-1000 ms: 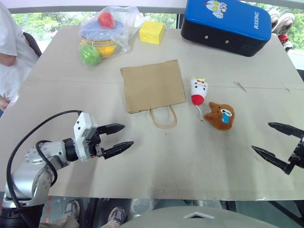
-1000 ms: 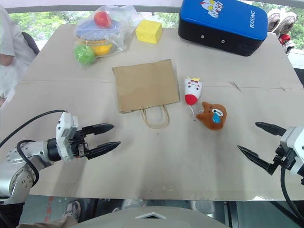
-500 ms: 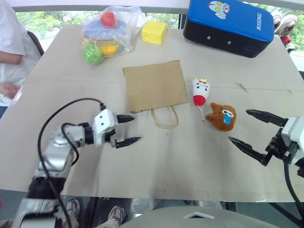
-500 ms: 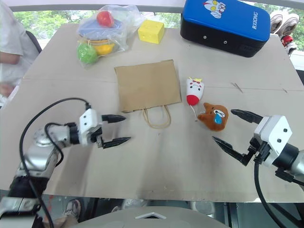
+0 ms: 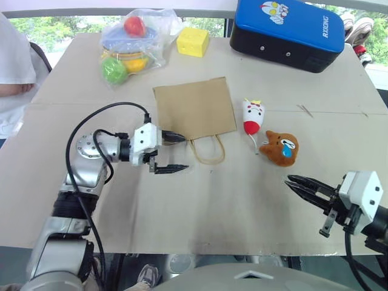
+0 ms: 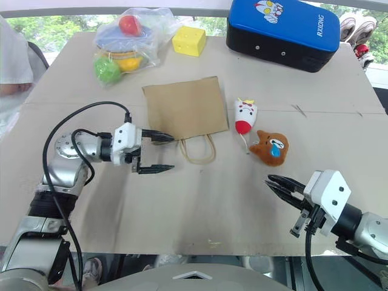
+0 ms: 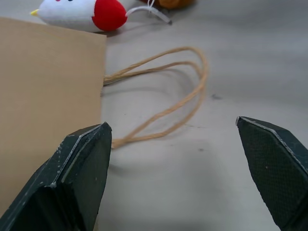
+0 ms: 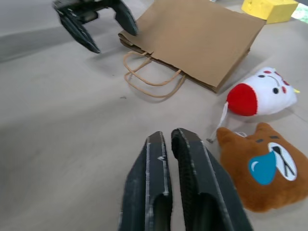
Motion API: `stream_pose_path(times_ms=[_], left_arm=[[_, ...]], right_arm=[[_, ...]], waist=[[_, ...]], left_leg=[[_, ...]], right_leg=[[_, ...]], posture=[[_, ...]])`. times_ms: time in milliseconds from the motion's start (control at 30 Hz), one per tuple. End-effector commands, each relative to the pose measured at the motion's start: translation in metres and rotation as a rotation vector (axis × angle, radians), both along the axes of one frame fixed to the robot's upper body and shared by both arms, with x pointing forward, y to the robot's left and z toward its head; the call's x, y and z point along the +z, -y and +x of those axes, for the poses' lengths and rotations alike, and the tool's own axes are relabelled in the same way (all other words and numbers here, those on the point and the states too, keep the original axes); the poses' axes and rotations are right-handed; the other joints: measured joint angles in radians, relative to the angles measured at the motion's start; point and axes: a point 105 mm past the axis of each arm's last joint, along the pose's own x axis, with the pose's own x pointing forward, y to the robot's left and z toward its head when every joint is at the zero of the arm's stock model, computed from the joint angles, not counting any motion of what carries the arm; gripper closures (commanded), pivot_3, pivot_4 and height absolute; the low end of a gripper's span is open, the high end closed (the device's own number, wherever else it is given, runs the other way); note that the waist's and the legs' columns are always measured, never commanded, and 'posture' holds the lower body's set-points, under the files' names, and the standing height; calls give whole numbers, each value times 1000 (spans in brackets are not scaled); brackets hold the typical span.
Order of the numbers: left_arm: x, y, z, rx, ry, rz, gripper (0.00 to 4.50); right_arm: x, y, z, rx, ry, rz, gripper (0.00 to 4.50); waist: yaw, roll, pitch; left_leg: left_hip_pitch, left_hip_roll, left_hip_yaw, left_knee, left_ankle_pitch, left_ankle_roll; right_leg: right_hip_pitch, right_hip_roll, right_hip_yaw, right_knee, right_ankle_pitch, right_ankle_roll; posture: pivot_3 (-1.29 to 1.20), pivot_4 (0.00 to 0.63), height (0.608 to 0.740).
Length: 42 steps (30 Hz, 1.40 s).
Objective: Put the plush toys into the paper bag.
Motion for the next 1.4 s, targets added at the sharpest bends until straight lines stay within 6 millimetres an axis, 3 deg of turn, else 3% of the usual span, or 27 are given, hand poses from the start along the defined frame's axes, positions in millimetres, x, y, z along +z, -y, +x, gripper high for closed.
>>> stream_pose_path(times_ms=[33,200,267,300,567,667,833,967,1167,1267,1400], left_arm=[[7,16,7,-70,100,44,0],[9,41,20,-107,171,58,0],[9,49,20,-137,165,62,529],[8,52,19,-153,164,64,812],[27,63,20,-150,84,10,4441],[38,65,22,-77,-62,-103,4441],[79,67,26,58,-373,-393,4441],[112,64,28,151,-508,-576,4441],[126,68,21,206,-586,-690,4441],[138,70,20,230,-613,-796,4441],[140,70,10,244,-617,-828,4441]], right_arm=[[8,-6,-4,26,54,4,4418],[5,-9,-6,32,60,10,4418],[3,-11,-6,34,63,13,4500],[3,-12,-7,34,64,15,4500],[-7,-19,-8,11,75,26,4500],[-9,-23,-3,1,86,38,4500],[-6,-32,24,-35,150,69,4500],[1,-59,85,-62,232,100,4500],[5,-97,122,33,258,70,4500],[-8,-115,140,94,226,24,4500],[-19,-139,158,154,201,-1,4500]], waist=[[2,0,0],[2,0,0],[-2,0,0],[-4,0,0],[-4,0,0],[-4,0,0],[-14,-1,1],[-42,-3,4],[-38,-2,4],[-35,-2,4],[-37,-2,4]], left_leg=[[0,0,0,0,0,0],[0,0,-1,0,0,0],[0,0,-1,0,0,0],[0,0,0,0,0,0],[0,0,-1,0,0,0],[0,0,-1,0,0,0],[0,1,-2,1,0,0],[2,1,-2,2,0,0],[-1,1,-5,2,0,0],[-2,0,-5,2,0,0],[-2,0,-4,2,0,0]], right_leg=[[0,0,0,0,0,0],[0,1,0,0,0,1],[0,1,0,0,1,2],[0,1,0,0,2,3],[0,1,0,1,1,2],[0,1,0,1,1,2],[0,2,-1,1,1,2],[1,3,0,2,2,3],[0,3,-2,3,5,0],[-1,2,-1,2,5,1],[-1,2,-1,3,5,1]], posture=[[0,150,740],[0,150,740],[0,150,740],[0,150,740],[0,150,740],[0,150,740],[0,150,740],[0,150,740],[0,150,740],[0,150,740],[0,150,740]])
